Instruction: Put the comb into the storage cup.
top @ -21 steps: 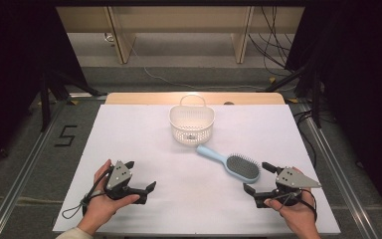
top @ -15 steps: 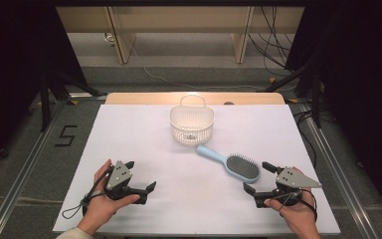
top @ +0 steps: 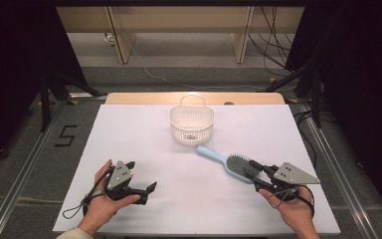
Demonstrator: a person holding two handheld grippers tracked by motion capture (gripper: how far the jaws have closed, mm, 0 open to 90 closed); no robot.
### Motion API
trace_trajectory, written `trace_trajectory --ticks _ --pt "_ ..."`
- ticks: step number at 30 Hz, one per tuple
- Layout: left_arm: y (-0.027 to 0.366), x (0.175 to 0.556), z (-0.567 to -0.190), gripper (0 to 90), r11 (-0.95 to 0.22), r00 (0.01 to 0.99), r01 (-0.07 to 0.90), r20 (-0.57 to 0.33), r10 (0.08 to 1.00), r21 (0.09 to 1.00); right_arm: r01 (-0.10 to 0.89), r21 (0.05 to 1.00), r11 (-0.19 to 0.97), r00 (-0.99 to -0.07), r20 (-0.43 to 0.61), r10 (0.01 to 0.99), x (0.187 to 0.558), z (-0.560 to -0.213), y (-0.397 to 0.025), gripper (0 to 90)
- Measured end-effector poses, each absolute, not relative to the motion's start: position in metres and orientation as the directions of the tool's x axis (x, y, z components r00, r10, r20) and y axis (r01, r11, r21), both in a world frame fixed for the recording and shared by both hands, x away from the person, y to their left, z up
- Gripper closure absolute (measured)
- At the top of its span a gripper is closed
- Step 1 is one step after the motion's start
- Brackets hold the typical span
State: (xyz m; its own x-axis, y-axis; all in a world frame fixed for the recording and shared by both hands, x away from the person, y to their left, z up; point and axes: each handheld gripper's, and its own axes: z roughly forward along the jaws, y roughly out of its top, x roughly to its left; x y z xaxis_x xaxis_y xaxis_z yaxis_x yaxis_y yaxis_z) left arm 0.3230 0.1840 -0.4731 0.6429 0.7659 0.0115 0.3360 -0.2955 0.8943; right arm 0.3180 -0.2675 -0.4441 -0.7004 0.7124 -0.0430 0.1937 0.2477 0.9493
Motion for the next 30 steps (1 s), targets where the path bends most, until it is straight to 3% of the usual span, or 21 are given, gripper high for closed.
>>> trace_trajectory --ticks 3,8,30 --pt "0.184 0.323 -0.473 0.0 -0.294 0.642 0.338 0.009 0.766 0.894 0.206 0.942 0.264 -0.698 -0.047 0.714 0.322 -0.441 -0.264 80.1" --pt "0.184 0.323 -0.473 0.0 -0.295 0.643 0.338 0.009 0.766 0.894 0.239 0.933 0.268 -0.680 -0.036 0.733 0.331 -0.438 -0.256 89.5" --pt "0.184 0.323 -0.473 0.0 -0.291 0.645 0.338 0.005 0.764 0.895 0.358 0.866 0.350 -0.670 -0.023 0.742 0.384 -0.437 -0.191 90.0"
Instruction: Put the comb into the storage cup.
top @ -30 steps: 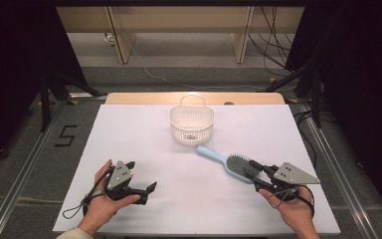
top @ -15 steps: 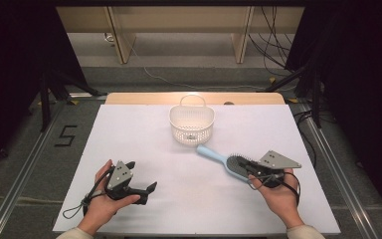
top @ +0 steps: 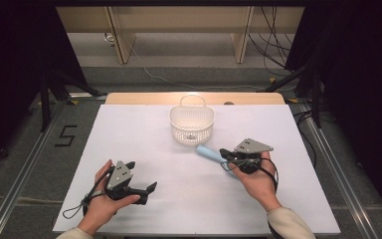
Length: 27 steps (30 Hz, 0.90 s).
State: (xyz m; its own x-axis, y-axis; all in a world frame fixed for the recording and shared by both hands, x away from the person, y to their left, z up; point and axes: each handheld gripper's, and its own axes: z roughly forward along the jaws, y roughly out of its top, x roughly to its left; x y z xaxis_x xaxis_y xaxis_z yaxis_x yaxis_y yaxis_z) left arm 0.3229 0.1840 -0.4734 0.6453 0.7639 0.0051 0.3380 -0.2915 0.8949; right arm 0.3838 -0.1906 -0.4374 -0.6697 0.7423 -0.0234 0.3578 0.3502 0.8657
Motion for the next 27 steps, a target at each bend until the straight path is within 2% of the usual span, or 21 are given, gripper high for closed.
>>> trace_trajectory --ticks 10,27 --pt "0.183 0.323 -0.474 0.0 -0.294 0.647 0.341 0.004 0.762 0.893 0.463 0.811 0.358 -0.607 -0.005 0.795 0.411 -0.442 -0.171 90.0" --pt "0.183 0.323 -0.474 0.0 -0.294 0.647 0.340 0.005 0.762 0.893 0.578 0.719 0.386 -0.553 -0.002 0.833 0.447 -0.448 -0.149 90.0"
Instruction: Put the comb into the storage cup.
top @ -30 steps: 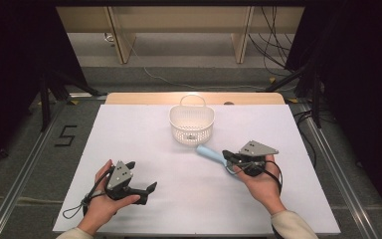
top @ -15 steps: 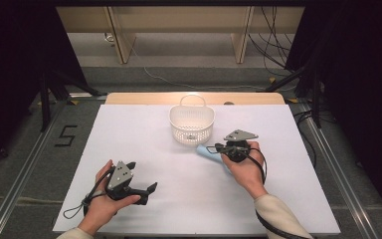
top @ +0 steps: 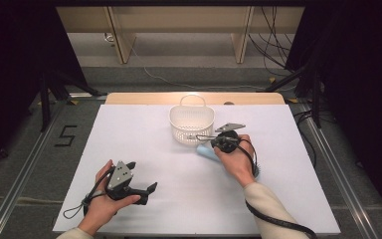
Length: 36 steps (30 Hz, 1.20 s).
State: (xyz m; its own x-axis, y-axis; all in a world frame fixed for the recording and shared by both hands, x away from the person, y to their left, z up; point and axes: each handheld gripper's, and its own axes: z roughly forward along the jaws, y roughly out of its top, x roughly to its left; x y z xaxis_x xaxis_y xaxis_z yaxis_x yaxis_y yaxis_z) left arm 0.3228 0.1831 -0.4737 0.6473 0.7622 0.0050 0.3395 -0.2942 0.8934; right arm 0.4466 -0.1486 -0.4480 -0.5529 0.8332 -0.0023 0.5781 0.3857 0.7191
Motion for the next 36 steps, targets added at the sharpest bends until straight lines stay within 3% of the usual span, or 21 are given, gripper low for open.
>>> trace_trajectory --ticks 36 --pt "0.182 0.322 -0.474 0.0 -0.297 0.650 0.338 0.006 0.760 0.893 0.692 0.604 0.395 -0.493 -0.006 0.870 0.475 -0.464 -0.141 90.0"
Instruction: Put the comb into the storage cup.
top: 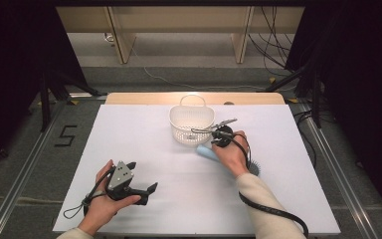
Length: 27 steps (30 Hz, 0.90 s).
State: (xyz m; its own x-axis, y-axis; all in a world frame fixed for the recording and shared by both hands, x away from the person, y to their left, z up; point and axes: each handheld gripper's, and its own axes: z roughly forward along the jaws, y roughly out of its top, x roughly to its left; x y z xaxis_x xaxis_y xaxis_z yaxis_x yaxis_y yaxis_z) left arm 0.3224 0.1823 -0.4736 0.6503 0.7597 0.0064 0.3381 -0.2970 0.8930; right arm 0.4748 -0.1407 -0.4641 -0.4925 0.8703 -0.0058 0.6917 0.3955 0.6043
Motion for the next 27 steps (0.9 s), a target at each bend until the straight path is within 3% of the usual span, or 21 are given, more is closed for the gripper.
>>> trace_trajectory --ticks 27 --pt "0.1818 0.3221 -0.4737 0.0 -0.300 0.653 0.336 0.008 0.757 0.893 0.740 0.523 0.422 -0.489 -0.011 0.872 0.4787 -0.4724 -0.1331 90.0"
